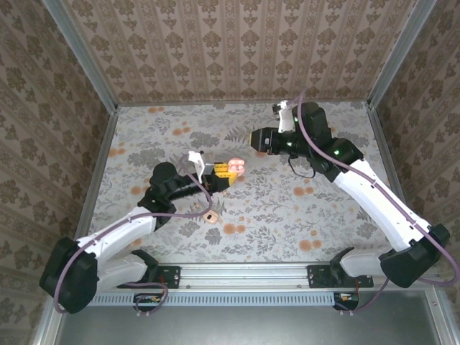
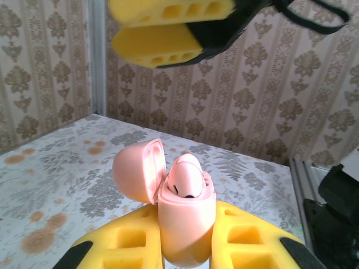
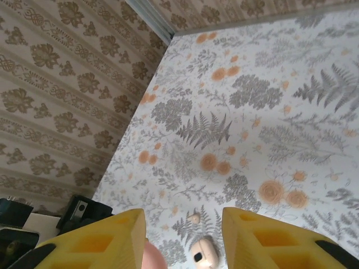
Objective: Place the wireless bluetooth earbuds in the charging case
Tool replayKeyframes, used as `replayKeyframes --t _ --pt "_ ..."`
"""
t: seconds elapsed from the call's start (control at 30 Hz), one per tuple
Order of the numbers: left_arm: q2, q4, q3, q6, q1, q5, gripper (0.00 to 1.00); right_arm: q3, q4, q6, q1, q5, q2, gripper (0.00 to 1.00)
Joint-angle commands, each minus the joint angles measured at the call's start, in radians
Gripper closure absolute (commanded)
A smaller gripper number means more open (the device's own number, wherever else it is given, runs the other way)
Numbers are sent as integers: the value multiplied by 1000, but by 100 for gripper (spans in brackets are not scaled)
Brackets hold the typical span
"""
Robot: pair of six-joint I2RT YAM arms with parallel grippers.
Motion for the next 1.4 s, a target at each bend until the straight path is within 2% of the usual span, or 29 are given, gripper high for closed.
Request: replayKeyframes --t 0.0,0.27,0.4,0.57,0.93,1.27,1.37 --pt "23 86 48 -44 -4 90 100 -46 45 79 -12 -177 21 61" --pt "54 54 92 -48 -7 131 100 -128 187 157 -13 -309 76 70" --pt "52 36 94 -45 -7 112 100 -147 236 183 -13 -374 103 74" --pt "55 16 95 -43 -7 75 100 -189 286 197 -12 -426 49 76" --pt "87 42 101 -101 6 48 100 -254 265 137 8 -428 -62 76" --pt "90 48 102 -130 17 36 100 -219 156 50 38 -367 -35 77" --pt "92 33 97 -133 24 16 100 -215 151 45 40 -333 -48 74"
